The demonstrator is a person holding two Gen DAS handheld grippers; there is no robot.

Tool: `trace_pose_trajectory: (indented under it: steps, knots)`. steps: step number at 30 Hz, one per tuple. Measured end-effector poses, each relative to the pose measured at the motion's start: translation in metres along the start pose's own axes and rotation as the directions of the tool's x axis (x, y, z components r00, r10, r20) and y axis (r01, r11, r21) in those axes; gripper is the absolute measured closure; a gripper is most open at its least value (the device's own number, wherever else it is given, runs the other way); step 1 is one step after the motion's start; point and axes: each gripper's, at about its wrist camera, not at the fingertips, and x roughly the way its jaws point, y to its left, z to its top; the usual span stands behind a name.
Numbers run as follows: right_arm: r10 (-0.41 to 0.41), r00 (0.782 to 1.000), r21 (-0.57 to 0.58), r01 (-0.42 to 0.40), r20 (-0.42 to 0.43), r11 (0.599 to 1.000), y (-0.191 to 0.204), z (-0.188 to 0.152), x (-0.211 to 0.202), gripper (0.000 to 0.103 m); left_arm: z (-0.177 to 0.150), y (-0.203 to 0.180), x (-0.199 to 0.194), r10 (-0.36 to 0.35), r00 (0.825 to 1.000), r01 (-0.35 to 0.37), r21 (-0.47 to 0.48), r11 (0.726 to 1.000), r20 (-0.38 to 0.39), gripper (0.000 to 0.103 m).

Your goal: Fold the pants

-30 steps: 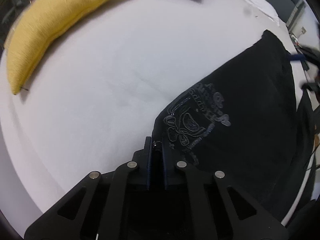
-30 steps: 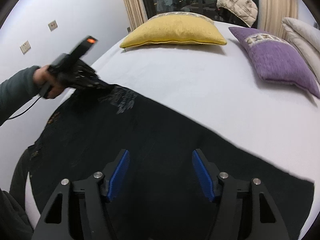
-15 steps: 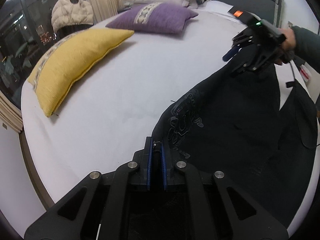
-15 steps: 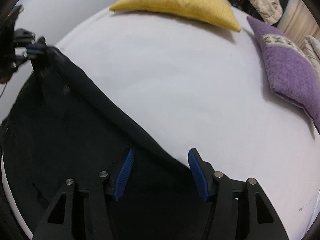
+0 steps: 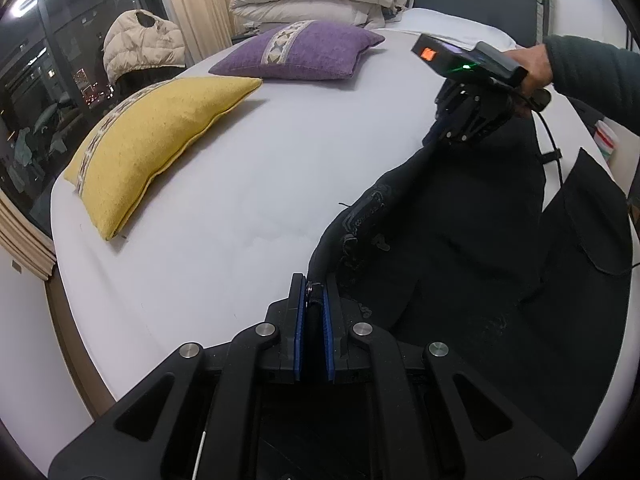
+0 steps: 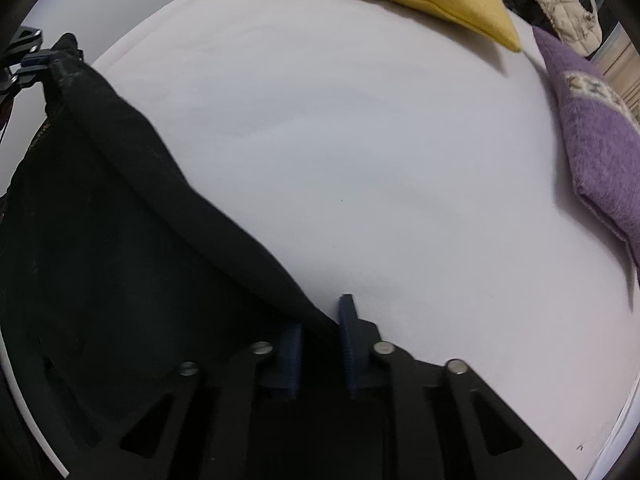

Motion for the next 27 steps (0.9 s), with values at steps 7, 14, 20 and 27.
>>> trace_pose_trajectory:
  steps: [7,14,20,27]
  knots:
    - [-0.031,0.999,-0.001,0.031,0.028,1.0,0.02,-0.002,-0.012,0.094,-0.001,-0.002,-0.007,-0.015,1.0,0.015,-0.023,1.0,0.002,0.096]
    - [-0.048,0.994,0.047,0.044,0.096,0.998,0.039,-0.018,-0.037,0.098,-0.007,-0.008,-0.021,-0.014,1.0,0.014,-0.034,0.999,0.016,0.096]
    - [-0.076,0.988,0.131,0.058,0.137,0.99,0.067,-0.049,-0.064,0.099,-0.017,-0.03,-0.039,-0.035,0.999,0.036,-0.043,0.998,0.03,0.096]
    - [-0.056,0.978,0.16,0.024,0.201,0.987,0.127,-0.071,-0.081,0.099,-0.037,-0.06,-0.072,-0.055,0.997,0.056,-0.031,0.998,0.051,0.096]
